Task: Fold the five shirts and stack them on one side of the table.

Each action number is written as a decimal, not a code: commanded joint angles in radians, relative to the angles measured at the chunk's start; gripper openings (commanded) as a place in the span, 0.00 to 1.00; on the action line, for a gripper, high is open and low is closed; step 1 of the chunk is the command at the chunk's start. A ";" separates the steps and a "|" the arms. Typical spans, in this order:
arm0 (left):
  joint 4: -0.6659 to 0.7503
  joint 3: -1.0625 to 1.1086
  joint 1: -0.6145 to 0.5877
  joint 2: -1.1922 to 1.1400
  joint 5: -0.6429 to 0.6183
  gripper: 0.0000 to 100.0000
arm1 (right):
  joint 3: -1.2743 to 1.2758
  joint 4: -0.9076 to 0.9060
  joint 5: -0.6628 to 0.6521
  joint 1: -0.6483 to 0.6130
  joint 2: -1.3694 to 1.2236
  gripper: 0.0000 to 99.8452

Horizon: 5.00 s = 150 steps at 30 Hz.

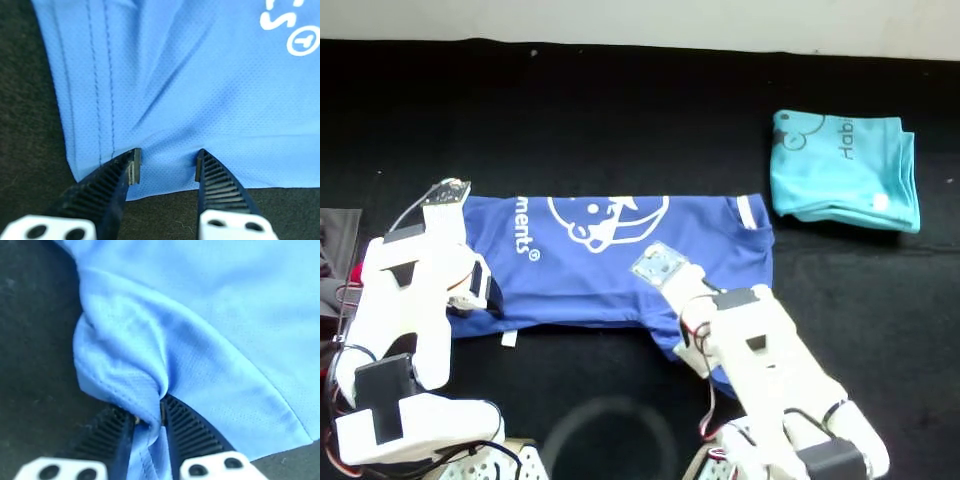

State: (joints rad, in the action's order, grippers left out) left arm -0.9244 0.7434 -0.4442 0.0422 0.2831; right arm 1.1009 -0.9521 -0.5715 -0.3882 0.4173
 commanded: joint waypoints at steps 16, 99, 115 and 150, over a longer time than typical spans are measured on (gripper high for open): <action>0.034 0.002 0.002 -0.002 -0.006 0.19 | -0.766 -0.208 -0.086 0.090 -0.418 0.02; 0.034 0.004 0.002 -0.002 -0.009 0.19 | -0.892 -0.124 0.519 -0.268 -0.498 0.01; 0.032 0.005 -0.001 -0.002 -0.008 0.19 | -0.881 -0.176 0.557 -0.384 -0.641 0.01; -0.512 -0.549 -0.028 -0.005 -0.183 0.20 | -1.207 -0.265 0.549 -0.274 -0.526 0.01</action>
State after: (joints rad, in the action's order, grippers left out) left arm -1.4185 0.2601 -0.4488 0.0361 0.1082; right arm -0.0115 -1.2037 -0.0192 -0.6951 -0.2286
